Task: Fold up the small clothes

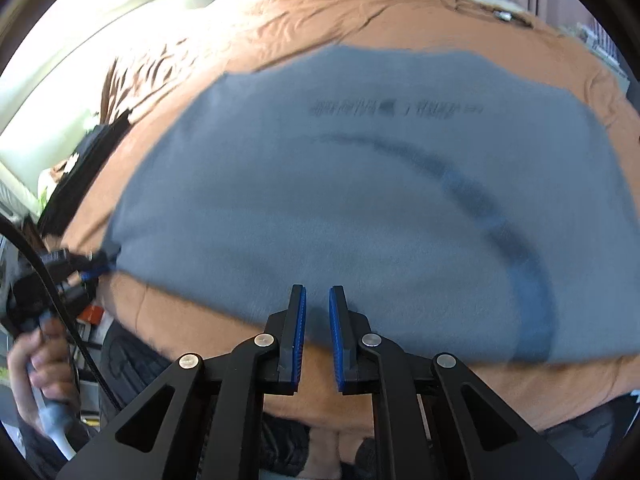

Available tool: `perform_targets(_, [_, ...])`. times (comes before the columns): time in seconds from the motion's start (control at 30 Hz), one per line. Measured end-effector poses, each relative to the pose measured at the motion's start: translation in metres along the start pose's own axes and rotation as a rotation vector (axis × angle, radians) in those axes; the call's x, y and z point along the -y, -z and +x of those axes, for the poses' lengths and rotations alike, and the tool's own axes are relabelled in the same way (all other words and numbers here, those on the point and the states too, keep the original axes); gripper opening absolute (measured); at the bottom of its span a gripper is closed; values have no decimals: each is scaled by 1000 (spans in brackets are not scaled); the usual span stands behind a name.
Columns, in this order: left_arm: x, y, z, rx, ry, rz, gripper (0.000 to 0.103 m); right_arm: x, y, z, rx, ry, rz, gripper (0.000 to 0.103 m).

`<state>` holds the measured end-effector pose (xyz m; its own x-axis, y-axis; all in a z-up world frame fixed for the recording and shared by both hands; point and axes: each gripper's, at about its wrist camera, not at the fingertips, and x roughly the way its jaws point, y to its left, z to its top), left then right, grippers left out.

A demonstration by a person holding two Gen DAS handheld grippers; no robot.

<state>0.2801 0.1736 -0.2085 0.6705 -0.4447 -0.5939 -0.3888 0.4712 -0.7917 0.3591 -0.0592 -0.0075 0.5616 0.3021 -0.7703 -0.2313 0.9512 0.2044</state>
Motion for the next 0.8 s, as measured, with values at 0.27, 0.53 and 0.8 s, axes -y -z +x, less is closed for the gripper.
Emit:
perform_targets(0.27, [1,1,-3,17,-11,-11,7,8,-21,25,-21,20,26,9])
perform_targets(0.53, [7,3,-2,17,-42,-20,8,24,-47,52,-44,21,60,9])
perform_targets(0.8, [17,7,1,24,-84,-7,20,35,-83,76,-54,26,73,9])
